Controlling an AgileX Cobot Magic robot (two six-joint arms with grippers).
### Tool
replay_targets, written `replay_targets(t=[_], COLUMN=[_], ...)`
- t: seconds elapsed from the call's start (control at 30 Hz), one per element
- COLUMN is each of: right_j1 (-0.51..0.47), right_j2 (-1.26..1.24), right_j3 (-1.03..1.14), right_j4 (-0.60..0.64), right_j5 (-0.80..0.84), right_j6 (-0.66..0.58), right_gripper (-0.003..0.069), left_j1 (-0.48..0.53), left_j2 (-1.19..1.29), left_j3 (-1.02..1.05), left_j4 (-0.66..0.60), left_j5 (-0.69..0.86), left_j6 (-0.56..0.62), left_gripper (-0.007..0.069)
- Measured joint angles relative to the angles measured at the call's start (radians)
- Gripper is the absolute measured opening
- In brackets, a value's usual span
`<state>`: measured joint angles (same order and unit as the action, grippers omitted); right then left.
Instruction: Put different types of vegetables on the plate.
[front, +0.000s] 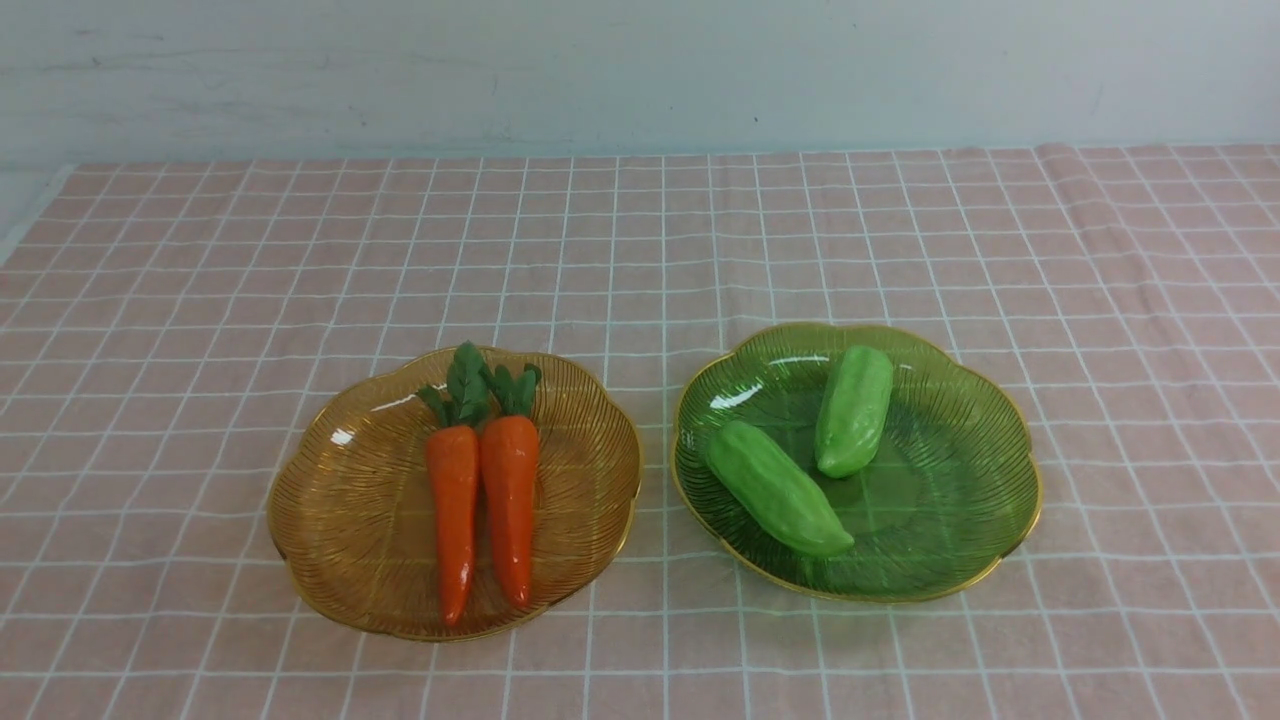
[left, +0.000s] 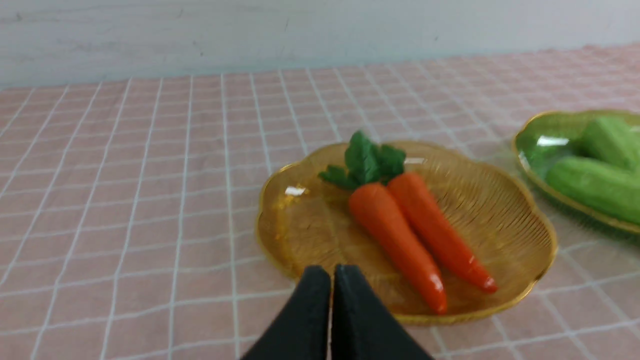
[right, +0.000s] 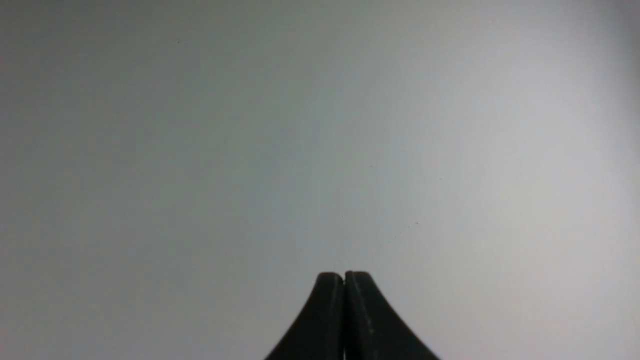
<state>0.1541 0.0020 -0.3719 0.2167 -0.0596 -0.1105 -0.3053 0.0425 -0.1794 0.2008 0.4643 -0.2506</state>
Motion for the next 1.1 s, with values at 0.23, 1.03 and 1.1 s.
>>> replay_targets(t=[0.23, 1.03, 1.1], right_j1=[0.0, 0.0, 0.0], right_j2=[0.0, 0.0, 0.0], right_j3=[0.0, 0.001, 0.001], right_j4=[0.0, -0.001, -0.001], right_j5=[0.0, -0.001, -0.001], right_j6=[-0.001, -0.001, -0.001], right_gripper=[-0.0015, -0.0015, -0.0015], left_j1=[0.167, 0.206, 0.206], left_j2=[-0.054, -0.057, -0.057], left_j3=[0.154, 0.204, 0.204], left_j4=[-0.148, -0.171, -0.171], left_j5=[-0.026, -0.066, -0.066], left_j6=[0.251, 0.324, 0.324], left_gripper=[-0.0003, -0.0003, -0.0003])
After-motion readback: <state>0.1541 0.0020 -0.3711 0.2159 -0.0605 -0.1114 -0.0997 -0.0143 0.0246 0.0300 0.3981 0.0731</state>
